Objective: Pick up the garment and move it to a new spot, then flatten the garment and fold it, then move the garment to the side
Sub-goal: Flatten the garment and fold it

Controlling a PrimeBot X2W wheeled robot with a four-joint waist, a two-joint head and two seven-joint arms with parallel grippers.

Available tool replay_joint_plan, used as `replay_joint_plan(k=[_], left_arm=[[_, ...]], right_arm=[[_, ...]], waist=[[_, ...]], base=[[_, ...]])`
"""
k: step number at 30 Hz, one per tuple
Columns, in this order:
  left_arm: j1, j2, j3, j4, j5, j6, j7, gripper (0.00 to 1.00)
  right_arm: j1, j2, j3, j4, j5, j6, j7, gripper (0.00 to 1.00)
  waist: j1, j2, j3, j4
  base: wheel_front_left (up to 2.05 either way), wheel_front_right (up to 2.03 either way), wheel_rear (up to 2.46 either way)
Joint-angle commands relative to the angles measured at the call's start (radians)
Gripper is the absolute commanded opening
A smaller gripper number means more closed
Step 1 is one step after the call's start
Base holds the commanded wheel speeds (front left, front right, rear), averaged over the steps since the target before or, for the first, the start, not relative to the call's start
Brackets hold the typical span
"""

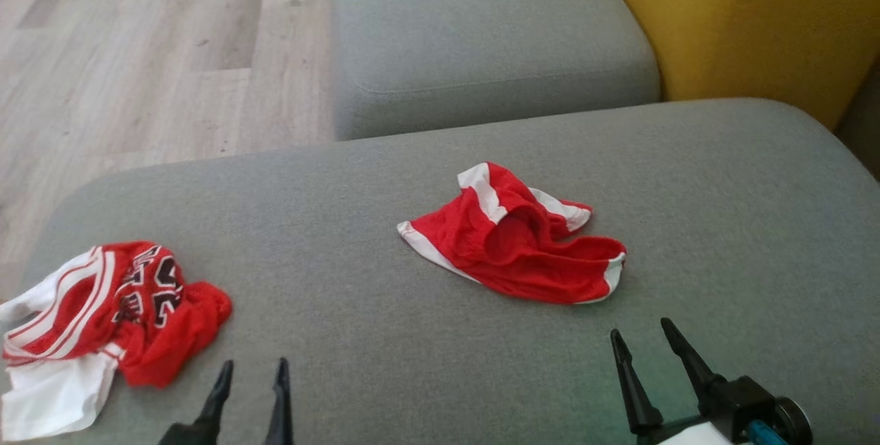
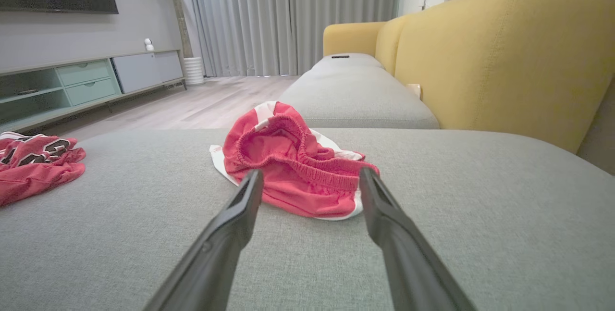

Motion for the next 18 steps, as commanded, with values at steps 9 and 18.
replay_joint_plan(k=[9, 18], left_arm=[[-0.268, -0.008, -0.135, 0.119, -0.057, -0.05, -0.012, 1.0], [-0.658, -0.008, -0.443, 0.373, -0.147, -0.083, 0.119, 1.0]], right_arm=[[-0.101, -0.006, 0.03, -0.061, -0.001, 0.008, -0.011, 1.0], [-0.159, -0.013, 0.047, -0.096, 0.015, 0.008, -0.011, 1.0]], waist=[[0.0, -0.0001, 0.089, -0.148], [0.0, -0.0001, 0.222, -0.293]], base=[[0.0, 0.0, 0.0], [0.0, 0.0, 0.0]])
